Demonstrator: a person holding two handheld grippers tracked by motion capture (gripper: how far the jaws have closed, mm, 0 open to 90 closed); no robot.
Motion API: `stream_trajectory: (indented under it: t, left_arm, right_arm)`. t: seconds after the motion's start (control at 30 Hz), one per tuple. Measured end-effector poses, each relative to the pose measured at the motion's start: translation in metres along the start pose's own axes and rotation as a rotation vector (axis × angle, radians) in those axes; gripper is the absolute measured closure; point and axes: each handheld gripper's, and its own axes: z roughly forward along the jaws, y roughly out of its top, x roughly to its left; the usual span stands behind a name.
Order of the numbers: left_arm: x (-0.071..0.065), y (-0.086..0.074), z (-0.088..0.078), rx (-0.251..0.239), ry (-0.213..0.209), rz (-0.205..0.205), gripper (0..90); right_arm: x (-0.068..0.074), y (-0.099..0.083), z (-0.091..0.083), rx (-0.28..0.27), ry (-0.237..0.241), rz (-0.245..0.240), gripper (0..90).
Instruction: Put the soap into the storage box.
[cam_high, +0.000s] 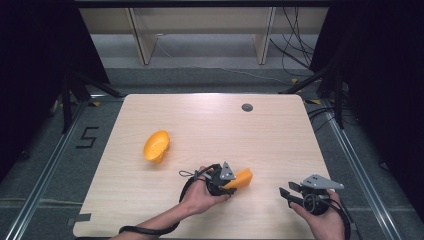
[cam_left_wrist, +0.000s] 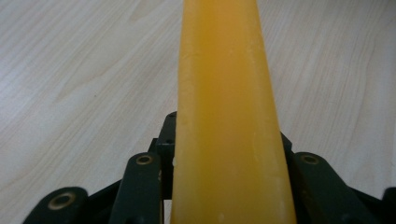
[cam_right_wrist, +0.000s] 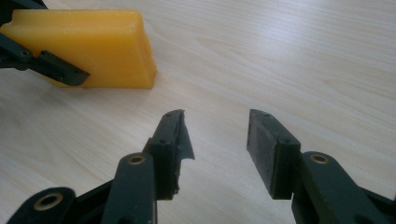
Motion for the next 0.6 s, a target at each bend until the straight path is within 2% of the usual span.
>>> stream_trajectory:
  t: [0.03, 0.07, 0.1, 0.13, 0.17, 0.2, 0.3, 0.33, 0.37, 0.4, 0.47, 0.53, 0.6]
  left_arm:
    - [-0.001, 0.000, -0.001, -0.012, 0.007, -0.012, 60.2]
    - [-0.001, 0.000, -0.002, -0.010, 0.016, 0.003, 60.2]
    - [-0.002, 0.000, -0.003, -0.017, 0.011, -0.017, 60.3]
    - [0.000, 0.000, -0.005, -0.015, 0.013, -0.001, 60.2]
    - [-0.002, 0.000, -0.006, -0.025, 0.009, -0.028, 60.3]
    - [-0.001, 0.001, -0.008, -0.029, 0.015, -0.023, 60.3]
    - [0.003, 0.003, -0.014, -0.040, 0.020, -0.047, 60.3]
    - [0.002, 0.003, -0.015, -0.059, 0.026, -0.077, 60.3]
    - [0.003, 0.004, -0.017, -0.053, 0.026, -0.080, 60.3]
    - [0.003, 0.004, -0.017, -0.068, 0.031, -0.104, 60.3]
    - [0.004, 0.005, -0.021, -0.073, 0.058, -0.112, 60.3]
    - [0.005, 0.004, -0.026, -0.094, 0.062, -0.150, 60.3]
    - [0.005, 0.004, -0.031, -0.115, 0.081, -0.145, 60.2]
  right_arm:
    - [0.000, 0.000, 0.000, 0.000, 0.000, 0.001, 56.6]
    - [0.000, 0.000, 0.000, 0.000, 0.000, 0.001, 56.6]
    - [0.000, 0.000, 0.000, 0.001, 0.000, 0.001, 56.6]
    - [0.000, 0.000, 0.000, -0.001, -0.002, 0.000, 56.6]
    - [0.000, 0.000, -0.001, -0.002, -0.002, 0.001, 56.6]
    - [0.000, 0.000, -0.001, -0.003, -0.001, -0.001, 56.6]
    - [0.001, 0.000, -0.001, -0.002, -0.003, 0.006, 56.6]
    - [0.000, 0.000, -0.001, -0.004, -0.001, 0.000, 56.6]
    - [-0.001, 0.000, -0.001, -0.010, -0.011, -0.007, 56.6]
    - [-0.001, 0.000, -0.001, -0.010, -0.011, -0.007, 56.6]
    - [-0.001, 0.000, -0.001, -0.009, -0.010, -0.004, 56.6]
    - [-0.001, 0.000, -0.002, -0.015, -0.020, -0.013, 56.6]
    - [-0.001, 0.000, -0.002, -0.014, -0.018, -0.013, 56.6]
